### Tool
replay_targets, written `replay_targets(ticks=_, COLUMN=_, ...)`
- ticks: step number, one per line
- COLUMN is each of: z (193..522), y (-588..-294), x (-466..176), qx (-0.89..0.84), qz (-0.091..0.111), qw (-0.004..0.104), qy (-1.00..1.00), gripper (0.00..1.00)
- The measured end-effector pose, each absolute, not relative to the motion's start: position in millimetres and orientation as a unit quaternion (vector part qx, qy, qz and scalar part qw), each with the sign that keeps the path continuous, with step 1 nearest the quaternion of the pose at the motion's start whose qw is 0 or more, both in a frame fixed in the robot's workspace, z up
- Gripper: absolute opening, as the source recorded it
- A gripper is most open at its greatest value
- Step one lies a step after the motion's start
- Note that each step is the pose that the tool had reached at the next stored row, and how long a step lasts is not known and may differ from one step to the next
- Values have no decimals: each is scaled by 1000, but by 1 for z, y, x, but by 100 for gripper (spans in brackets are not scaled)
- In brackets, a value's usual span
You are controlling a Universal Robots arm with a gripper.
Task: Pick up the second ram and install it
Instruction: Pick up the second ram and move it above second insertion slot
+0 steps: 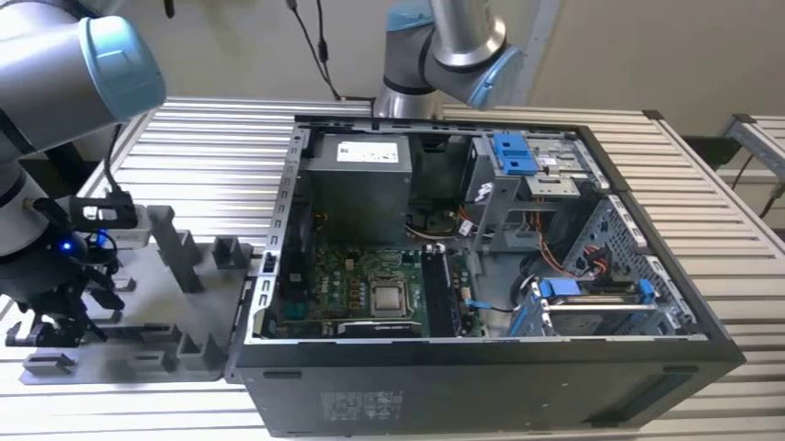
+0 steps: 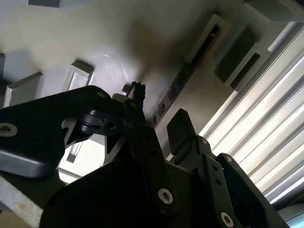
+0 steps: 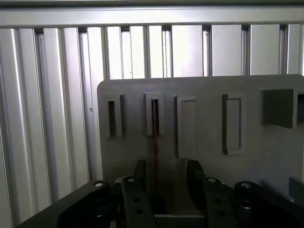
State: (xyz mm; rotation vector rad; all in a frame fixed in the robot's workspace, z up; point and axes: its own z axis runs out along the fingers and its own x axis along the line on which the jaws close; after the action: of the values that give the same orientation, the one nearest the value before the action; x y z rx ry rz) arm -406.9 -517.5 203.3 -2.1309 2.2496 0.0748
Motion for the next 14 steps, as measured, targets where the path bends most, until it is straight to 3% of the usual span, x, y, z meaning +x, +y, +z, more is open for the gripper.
replay_targets(ticks=14, z=196, y=-521, x=-409, qx=-689, qz=21, qw=18, qy=725, gripper=48)
